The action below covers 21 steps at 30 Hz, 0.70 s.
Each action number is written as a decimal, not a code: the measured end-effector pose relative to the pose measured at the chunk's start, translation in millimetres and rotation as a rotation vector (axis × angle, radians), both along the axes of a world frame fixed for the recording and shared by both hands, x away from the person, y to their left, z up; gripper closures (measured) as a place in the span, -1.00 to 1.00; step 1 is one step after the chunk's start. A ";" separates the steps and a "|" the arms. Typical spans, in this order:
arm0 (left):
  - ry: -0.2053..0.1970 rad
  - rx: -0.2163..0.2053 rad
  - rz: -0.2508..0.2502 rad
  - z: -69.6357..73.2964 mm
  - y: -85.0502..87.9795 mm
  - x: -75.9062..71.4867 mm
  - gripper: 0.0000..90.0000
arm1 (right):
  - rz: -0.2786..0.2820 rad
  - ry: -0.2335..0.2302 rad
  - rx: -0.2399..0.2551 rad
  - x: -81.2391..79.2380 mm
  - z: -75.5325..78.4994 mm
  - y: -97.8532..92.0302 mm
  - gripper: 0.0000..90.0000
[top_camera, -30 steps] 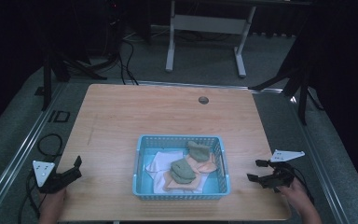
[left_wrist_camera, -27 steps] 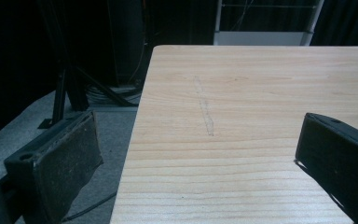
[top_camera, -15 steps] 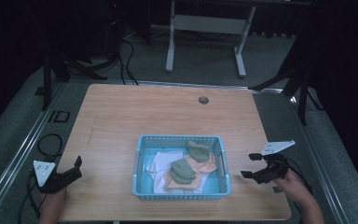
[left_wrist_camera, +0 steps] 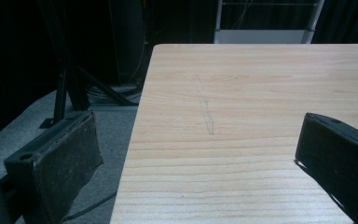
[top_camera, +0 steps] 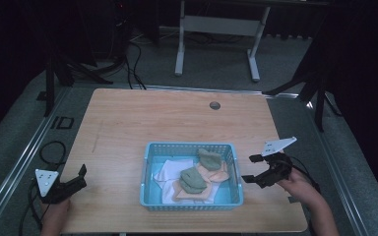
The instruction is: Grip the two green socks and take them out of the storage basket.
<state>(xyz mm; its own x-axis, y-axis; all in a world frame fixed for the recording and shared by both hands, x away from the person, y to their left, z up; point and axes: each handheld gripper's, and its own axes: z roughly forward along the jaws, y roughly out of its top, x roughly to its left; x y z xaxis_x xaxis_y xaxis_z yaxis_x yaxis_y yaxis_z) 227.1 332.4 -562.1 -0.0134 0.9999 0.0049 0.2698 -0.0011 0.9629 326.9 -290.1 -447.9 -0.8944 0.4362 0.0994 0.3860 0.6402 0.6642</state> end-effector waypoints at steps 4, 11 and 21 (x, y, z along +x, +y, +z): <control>0.000 0.001 -0.003 0.0 -0.1 -0.1 -0.99 | 0.047 0.013 -0.012 2.2 5.6 17.5 -0.66; 0.000 -0.001 -0.003 0.0 0.2 -0.1 -0.99 | 0.112 0.029 -0.047 6.2 6.0 46.7 -0.67; 0.000 -0.004 -0.004 0.0 0.4 -0.1 -0.99 | 0.178 0.018 -0.116 5.8 -0.9 79.9 -0.75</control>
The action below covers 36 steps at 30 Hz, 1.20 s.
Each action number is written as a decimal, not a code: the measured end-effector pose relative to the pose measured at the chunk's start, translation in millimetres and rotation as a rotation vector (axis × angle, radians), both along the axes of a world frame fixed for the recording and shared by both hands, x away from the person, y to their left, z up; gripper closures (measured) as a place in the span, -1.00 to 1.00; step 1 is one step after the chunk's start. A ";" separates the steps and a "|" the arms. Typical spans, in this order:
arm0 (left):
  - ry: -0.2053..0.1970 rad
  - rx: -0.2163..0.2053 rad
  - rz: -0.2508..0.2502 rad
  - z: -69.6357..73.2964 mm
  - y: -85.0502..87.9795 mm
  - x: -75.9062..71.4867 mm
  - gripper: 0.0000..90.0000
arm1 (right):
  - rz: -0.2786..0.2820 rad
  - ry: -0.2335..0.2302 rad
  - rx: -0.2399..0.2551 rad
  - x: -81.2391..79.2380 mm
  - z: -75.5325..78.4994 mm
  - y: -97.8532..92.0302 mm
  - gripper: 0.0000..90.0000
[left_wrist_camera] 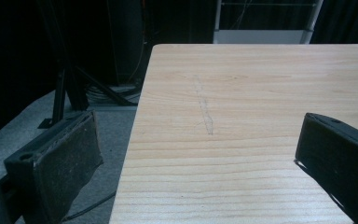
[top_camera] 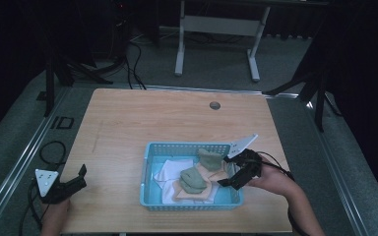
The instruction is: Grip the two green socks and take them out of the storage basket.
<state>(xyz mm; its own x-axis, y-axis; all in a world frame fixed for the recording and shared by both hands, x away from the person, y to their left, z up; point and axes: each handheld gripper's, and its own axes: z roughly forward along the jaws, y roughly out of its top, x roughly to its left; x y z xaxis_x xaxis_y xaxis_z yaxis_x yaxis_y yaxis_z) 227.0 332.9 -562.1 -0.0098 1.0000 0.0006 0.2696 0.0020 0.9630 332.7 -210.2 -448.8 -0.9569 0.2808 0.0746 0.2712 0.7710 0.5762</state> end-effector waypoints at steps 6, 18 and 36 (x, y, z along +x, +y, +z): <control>0.001 -0.001 0.000 0.0 0.1 0.2 -0.99 | 0.063 0.017 -0.041 -3.3 -4.2 20.7 -0.72; 0.000 -0.004 -0.004 -0.1 0.4 0.1 -0.99 | 0.156 0.067 -0.085 -1.9 -18.3 65.9 -0.67; 0.001 -0.006 -0.006 0.0 0.6 0.1 -0.99 | 0.226 0.056 -0.184 -9.4 -43.7 110.0 -0.06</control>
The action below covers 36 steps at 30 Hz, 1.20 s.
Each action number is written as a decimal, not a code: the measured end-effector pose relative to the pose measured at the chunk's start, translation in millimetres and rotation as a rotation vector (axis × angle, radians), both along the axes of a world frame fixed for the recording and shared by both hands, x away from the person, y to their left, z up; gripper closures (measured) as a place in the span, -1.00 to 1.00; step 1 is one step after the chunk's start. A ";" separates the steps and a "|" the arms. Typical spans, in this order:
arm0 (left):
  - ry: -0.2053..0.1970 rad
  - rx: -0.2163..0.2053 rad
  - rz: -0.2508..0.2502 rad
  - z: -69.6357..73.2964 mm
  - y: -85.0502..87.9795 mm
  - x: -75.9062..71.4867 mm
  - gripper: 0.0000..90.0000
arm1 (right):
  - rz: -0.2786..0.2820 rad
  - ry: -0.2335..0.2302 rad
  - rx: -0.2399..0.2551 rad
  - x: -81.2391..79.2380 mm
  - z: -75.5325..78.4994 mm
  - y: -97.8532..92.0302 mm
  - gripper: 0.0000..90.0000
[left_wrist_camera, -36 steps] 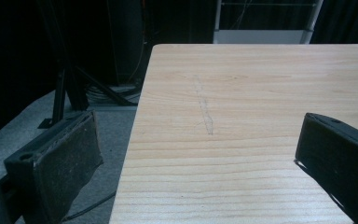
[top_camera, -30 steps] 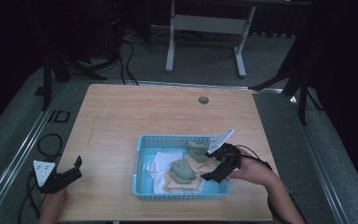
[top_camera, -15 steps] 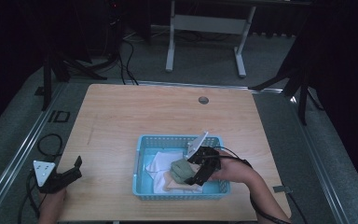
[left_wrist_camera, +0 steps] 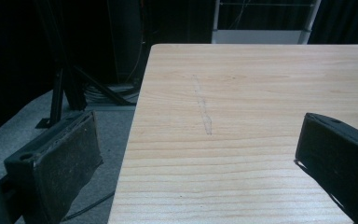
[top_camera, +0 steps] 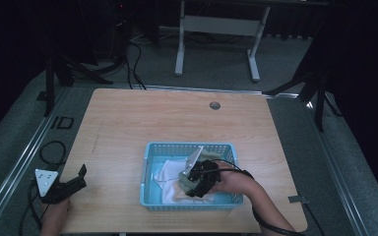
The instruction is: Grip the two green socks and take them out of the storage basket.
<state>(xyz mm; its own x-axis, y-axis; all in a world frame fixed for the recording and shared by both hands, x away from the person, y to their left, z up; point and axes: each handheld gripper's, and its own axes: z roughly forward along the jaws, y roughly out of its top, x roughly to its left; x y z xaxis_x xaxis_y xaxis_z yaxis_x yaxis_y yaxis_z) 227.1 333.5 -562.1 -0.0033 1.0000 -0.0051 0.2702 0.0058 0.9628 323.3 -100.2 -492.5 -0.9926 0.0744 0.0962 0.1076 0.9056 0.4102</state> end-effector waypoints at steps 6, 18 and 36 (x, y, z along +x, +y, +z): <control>0.001 0.000 0.001 0.0 0.1 0.2 -0.99 | 0.004 -0.054 -0.036 -1.4 0.1 1.3 0.76; 0.003 -0.001 0.000 0.0 0.2 0.2 -0.99 | 0.001 -0.086 0.045 0.5 33.4 -8.2 0.88; 0.003 -0.001 0.004 0.0 0.0 0.5 -0.99 | -0.027 -0.152 0.172 -0.9 95.7 -43.0 0.88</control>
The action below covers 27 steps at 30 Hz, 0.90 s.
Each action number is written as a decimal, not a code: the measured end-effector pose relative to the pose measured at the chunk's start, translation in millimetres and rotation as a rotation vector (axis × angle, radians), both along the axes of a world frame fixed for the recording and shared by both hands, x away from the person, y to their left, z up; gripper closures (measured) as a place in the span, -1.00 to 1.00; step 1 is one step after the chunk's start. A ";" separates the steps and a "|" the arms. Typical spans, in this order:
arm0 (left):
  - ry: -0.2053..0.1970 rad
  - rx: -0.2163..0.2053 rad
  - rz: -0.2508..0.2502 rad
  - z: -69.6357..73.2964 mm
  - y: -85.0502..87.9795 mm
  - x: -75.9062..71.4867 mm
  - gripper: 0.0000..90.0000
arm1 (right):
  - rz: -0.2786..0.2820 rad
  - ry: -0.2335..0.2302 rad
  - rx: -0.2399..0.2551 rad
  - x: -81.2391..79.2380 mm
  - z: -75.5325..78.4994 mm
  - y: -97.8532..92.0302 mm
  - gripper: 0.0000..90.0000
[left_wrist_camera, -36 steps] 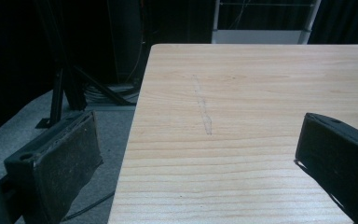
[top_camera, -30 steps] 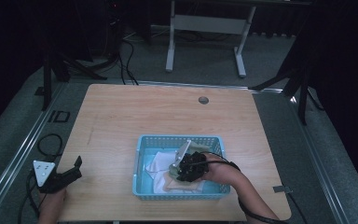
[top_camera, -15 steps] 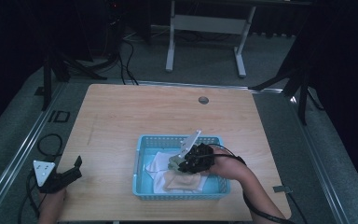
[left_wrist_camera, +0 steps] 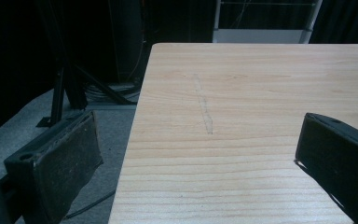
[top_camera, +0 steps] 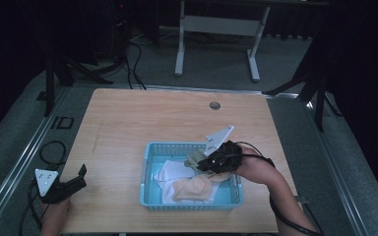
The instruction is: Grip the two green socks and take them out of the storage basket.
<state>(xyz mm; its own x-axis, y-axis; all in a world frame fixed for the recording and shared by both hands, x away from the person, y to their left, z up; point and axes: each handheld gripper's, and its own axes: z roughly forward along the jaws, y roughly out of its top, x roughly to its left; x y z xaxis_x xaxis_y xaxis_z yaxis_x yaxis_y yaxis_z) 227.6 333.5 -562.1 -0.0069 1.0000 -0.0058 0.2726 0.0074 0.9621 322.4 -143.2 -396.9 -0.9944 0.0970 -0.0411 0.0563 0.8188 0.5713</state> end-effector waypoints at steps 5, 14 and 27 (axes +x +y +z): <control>-0.001 0.001 -0.001 0.0 -0.1 0.0 -0.99 | -0.022 -0.015 0.013 -0.9 9.3 -18.0 0.88; 0.000 0.002 0.001 0.0 -0.2 -0.1 -0.99 | -0.117 -0.036 0.034 -1.6 21.4 -65.0 0.88; 0.002 0.000 0.001 0.0 -0.1 0.2 -0.99 | -0.285 -0.014 0.059 -4.5 8.2 -141.6 0.88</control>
